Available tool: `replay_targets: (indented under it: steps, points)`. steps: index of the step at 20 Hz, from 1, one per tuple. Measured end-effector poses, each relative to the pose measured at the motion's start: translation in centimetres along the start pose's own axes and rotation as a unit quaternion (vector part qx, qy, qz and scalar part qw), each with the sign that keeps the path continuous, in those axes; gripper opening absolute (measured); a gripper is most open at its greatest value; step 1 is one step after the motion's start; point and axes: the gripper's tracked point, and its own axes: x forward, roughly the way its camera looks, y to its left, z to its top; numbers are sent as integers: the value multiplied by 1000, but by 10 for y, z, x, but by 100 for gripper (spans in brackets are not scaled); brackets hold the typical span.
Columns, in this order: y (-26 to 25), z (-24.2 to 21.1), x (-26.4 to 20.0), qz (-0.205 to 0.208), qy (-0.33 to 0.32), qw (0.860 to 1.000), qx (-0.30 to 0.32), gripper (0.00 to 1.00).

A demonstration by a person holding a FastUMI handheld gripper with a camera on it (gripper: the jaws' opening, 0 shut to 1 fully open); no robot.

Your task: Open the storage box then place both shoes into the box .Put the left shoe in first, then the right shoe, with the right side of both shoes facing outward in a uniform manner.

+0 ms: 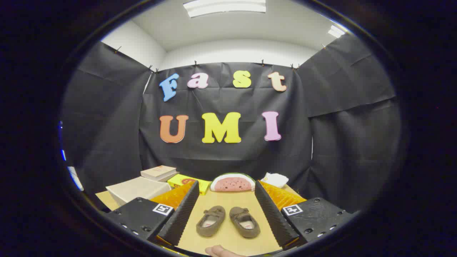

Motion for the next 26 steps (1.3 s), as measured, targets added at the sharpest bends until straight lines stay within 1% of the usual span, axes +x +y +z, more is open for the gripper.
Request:
replay_targets:
  steps: [3,7,11,16,19,21,24,26]
  points:
    - [6,-6,7,3,11,1000,12,95]
    - [5,-14,15,1,21,1000,8,95]
    - [10,-23,29,12,37,999,20,95]
    - [-1,-41,48,11,50,998,21,95]
    - [1,-56,67,26,62,997,27,95]
    - [4,-65,84,37,77,995,51,95]
    - [27,-84,113,74,113,986,98,95]
    - [45,-100,132,96,140,979,116,95]
